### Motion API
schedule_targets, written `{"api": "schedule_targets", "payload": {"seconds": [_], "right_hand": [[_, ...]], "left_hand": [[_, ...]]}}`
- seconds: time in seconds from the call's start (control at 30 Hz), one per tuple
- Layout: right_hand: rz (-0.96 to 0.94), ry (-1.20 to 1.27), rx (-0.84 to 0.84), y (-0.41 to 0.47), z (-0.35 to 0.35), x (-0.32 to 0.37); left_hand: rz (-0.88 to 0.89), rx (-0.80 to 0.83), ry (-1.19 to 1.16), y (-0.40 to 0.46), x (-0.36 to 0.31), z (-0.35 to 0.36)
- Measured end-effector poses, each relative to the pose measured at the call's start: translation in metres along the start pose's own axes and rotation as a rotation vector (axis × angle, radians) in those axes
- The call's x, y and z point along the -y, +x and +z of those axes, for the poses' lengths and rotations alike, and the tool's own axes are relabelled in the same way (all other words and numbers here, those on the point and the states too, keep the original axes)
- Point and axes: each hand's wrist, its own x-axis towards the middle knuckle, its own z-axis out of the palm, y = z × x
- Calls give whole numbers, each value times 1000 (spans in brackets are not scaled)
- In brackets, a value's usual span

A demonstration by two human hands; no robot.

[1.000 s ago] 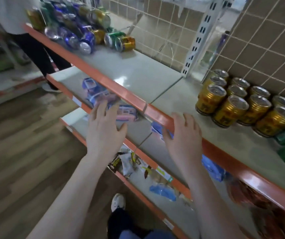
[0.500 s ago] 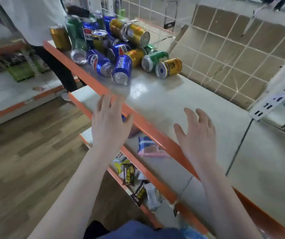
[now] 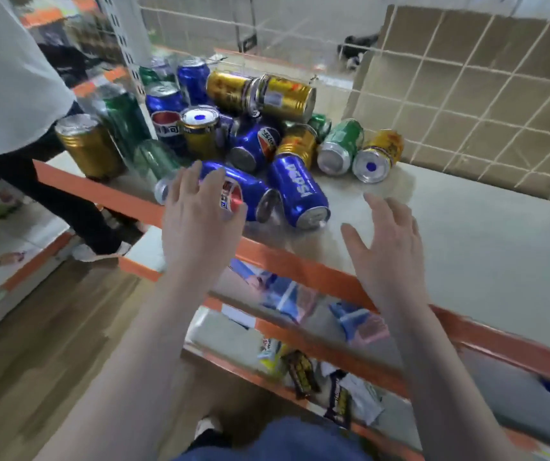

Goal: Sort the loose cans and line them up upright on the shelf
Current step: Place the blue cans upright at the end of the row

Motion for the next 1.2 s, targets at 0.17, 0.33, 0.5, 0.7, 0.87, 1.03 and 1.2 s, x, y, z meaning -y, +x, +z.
{"api": "schedule_targets", "payload": {"seconds": [0.17, 0.33, 0.5, 0.7, 0.87, 1.03, 1.2], "right_hand": [[136, 19, -10, -5, 17, 46], [170, 38, 46, -6, 30, 65], [220, 69, 99, 3, 45, 69], [248, 147, 95, 15, 57, 65], [242, 219, 46, 19, 55, 61], [251, 245, -32, 14, 41, 49], [296, 215, -92, 11, 12, 29]], "left_hand": [[159, 146, -16, 42, 39, -10], [250, 319, -5, 61, 52, -3], [380, 398, 24, 70, 56, 4], [474, 471, 93, 89, 60, 10], [493, 536, 95, 99, 53, 11], [510, 570, 181, 105, 44, 16], [651, 537, 274, 99, 27, 23]]}}
